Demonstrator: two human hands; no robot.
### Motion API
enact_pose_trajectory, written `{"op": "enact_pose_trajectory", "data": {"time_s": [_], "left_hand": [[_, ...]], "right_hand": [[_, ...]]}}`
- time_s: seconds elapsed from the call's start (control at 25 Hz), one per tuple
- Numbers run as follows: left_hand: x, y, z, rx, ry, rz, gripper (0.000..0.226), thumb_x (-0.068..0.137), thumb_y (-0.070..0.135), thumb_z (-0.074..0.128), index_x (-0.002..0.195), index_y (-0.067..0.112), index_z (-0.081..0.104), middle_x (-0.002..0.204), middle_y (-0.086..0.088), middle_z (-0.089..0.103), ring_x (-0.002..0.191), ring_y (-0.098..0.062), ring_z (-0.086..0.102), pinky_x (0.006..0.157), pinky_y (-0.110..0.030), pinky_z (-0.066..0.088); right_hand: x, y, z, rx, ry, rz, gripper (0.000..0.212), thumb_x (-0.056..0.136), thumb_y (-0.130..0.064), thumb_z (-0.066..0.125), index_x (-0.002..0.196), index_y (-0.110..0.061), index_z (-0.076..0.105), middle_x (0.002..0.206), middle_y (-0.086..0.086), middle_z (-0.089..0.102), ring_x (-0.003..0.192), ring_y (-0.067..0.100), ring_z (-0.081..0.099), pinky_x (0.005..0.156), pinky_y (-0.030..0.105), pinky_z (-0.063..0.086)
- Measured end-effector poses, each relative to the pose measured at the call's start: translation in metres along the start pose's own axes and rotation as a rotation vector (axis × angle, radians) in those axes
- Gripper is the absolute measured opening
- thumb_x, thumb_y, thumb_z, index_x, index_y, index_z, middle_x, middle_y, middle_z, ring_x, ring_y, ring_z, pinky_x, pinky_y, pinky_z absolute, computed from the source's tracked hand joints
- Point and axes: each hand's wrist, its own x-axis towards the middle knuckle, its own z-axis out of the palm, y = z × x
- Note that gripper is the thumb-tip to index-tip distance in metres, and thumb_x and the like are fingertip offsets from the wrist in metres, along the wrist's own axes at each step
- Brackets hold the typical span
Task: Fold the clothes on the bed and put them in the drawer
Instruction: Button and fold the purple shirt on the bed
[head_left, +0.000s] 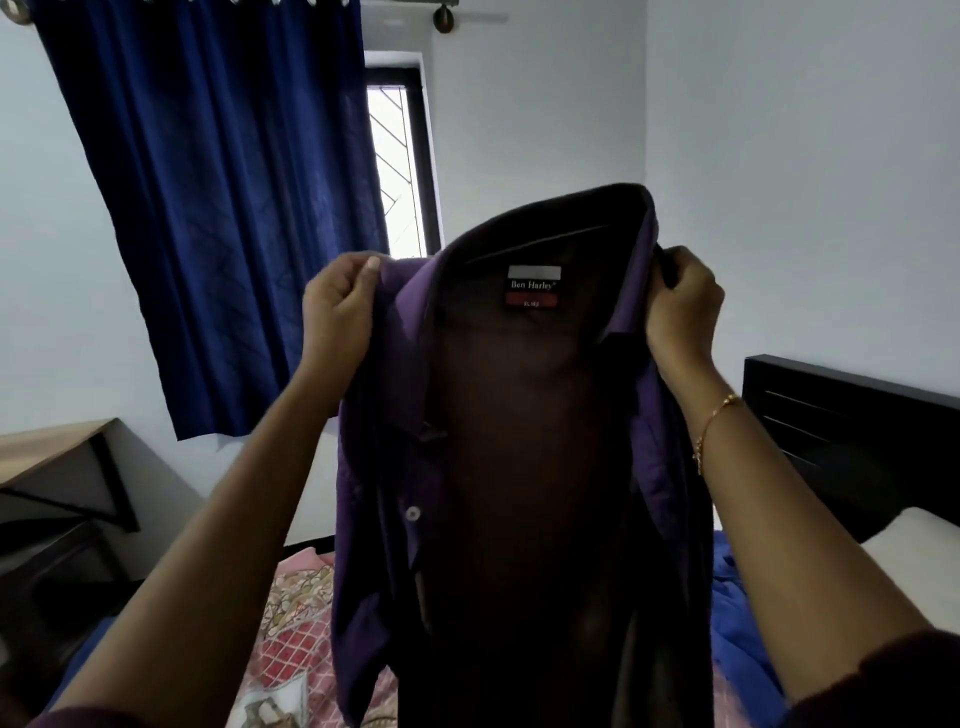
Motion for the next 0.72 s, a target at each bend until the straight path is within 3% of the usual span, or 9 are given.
{"op": "enact_pose_trajectory", "data": {"time_s": [0.12,0.24,0.32,0.44,0.52,0.64,0.72], "left_hand": [[-0.021,-0.056,0.015,0.207,-0.36,-0.085,0.012,0.092,0.02,0.057,0.089,0.021,0.068,0.08,0.01,0.065,0.072,0.0,0.059,0.069,-0.012,0.046],[-0.062,-0.117,0.036,0.255,-0.541,-0.201,0.023,0.093,0.017,0.055,0.072,0.024,0.061,0.067,0.008,0.06,0.06,-0.002,0.052,0.059,-0.014,0.041],[-0.088,-0.159,0.055,0.211,-0.645,-0.34,0.025,0.095,0.017,0.052,0.072,0.018,0.062,0.065,0.004,0.059,0.055,-0.001,0.051,0.055,-0.014,0.04],[-0.117,-0.243,0.097,0.221,-0.671,-0.476,0.027,0.096,0.014,0.05,0.071,0.019,0.059,0.059,0.01,0.056,0.052,0.002,0.046,0.054,-0.016,0.037],[-0.133,-0.313,0.133,0.315,-0.645,-0.503,0.028,0.096,0.017,0.05,0.071,0.025,0.057,0.058,0.012,0.058,0.055,0.002,0.05,0.059,-0.022,0.039],[-0.157,-0.407,0.186,0.532,-0.618,-0.476,0.025,0.097,0.028,0.046,0.086,0.013,0.063,0.078,-0.008,0.067,0.078,-0.028,0.062,0.068,-0.036,0.044],[-0.181,-0.469,0.22,0.626,-0.586,-0.465,0.023,0.097,0.022,0.046,0.096,0.006,0.063,0.091,-0.017,0.067,0.087,-0.034,0.061,0.07,-0.038,0.04]], "right_hand": [[-0.009,0.063,0.016,-0.182,-0.118,0.083,0.027,0.094,-0.019,0.046,0.072,-0.004,0.052,0.079,0.022,0.062,0.072,0.03,0.054,0.059,0.033,0.027],[-0.042,0.145,0.028,-0.313,-0.171,0.186,0.028,0.093,-0.016,0.049,0.069,-0.002,0.047,0.08,0.028,0.06,0.077,0.041,0.055,0.061,0.036,0.026],[-0.066,0.199,0.036,-0.342,-0.243,0.232,0.027,0.093,-0.014,0.05,0.069,0.0,0.048,0.079,0.027,0.061,0.076,0.041,0.057,0.062,0.038,0.032],[-0.095,0.289,0.06,-0.446,-0.335,0.349,0.03,0.093,-0.012,0.048,0.064,-0.008,0.042,0.078,0.026,0.06,0.073,0.038,0.055,0.057,0.034,0.024],[-0.109,0.352,0.085,-0.498,-0.354,0.376,0.026,0.094,-0.013,0.048,0.07,-0.004,0.052,0.08,0.026,0.061,0.075,0.039,0.056,0.06,0.032,0.026],[-0.12,0.441,0.128,-0.588,-0.391,0.396,0.024,0.096,-0.014,0.045,0.087,0.004,0.057,0.088,0.029,0.062,0.083,0.042,0.058,0.063,0.034,0.031],[-0.135,0.509,0.159,-0.672,-0.433,0.4,0.025,0.096,-0.016,0.043,0.097,0.004,0.058,0.095,0.031,0.062,0.089,0.044,0.057,0.066,0.039,0.037]]}}
